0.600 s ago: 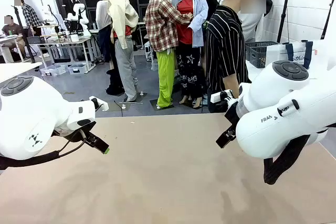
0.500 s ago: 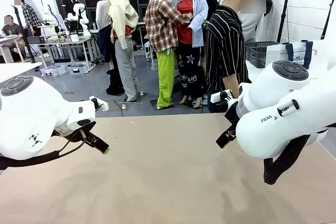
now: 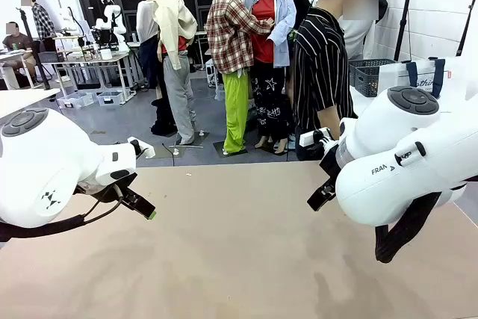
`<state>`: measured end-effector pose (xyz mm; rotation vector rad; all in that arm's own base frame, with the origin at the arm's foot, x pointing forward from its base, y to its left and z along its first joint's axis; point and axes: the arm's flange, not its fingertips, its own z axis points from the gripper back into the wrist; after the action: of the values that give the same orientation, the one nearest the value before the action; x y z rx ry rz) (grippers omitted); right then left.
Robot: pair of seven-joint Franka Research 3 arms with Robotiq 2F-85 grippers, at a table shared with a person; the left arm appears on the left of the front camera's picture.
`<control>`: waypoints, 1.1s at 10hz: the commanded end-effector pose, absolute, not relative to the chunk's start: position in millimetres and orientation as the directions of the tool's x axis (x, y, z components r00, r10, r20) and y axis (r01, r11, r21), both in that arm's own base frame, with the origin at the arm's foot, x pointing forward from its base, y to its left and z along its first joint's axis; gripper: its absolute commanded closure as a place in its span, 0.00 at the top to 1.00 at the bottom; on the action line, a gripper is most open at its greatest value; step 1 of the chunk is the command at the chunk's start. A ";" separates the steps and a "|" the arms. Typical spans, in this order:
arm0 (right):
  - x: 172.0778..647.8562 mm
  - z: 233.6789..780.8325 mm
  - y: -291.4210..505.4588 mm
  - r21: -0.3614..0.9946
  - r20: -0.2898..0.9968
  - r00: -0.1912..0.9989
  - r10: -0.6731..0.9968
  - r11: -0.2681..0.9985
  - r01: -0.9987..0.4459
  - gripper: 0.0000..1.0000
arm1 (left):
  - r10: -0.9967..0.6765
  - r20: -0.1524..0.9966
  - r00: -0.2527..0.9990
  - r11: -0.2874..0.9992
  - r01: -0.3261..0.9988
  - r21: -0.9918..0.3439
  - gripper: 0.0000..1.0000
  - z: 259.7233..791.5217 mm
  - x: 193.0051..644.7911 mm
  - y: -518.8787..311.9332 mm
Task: Transfer purchased items from the store into the shopping bag.
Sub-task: Open the Reusable shopping bag in the center of the table.
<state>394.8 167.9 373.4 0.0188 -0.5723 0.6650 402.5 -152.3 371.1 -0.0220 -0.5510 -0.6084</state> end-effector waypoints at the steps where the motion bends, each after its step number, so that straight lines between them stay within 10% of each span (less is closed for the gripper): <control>1: 394.9 373.3 167.8 -0.161 0.508 0.640 0.577 0.793 -0.588 1.00 | -0.535 0.498 0.683 0.826 0.546 0.138 1.00 371.1 402.8 -151.3; 6: 394.8 373.4 167.9 -0.162 0.507 0.639 0.578 0.793 -0.588 1.00 | -0.537 0.497 0.682 0.825 0.548 0.139 1.00 371.1 402.5 -152.3; 11: 386.5 533.1 80.2 -0.335 0.767 0.499 0.405 0.914 -0.226 1.00 | -0.285 0.745 0.603 0.958 0.191 0.213 1.00 523.3 380.6 -28.7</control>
<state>388.2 87.2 533.4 -0.1600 -0.9520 0.4839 393.4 -49.3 526.2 0.0616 -0.9056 -0.3495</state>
